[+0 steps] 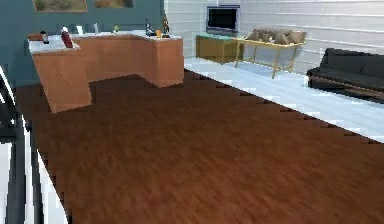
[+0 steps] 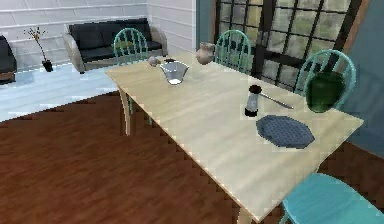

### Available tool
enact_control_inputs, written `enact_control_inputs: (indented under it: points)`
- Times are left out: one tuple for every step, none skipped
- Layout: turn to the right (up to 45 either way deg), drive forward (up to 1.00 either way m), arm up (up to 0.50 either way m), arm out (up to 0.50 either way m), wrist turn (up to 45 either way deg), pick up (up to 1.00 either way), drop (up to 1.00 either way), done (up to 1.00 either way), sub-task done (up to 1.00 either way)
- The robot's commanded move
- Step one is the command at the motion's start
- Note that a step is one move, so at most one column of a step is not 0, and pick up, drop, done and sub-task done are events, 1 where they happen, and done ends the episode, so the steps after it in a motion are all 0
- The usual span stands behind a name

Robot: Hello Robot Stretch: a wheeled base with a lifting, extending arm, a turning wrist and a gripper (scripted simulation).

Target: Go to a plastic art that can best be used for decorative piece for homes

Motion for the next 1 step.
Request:
enact_control_inputs:
  points:
    - [-3.0,0.0,0.0,0.0,0.0,0.0,0.0,0.0,0.0]
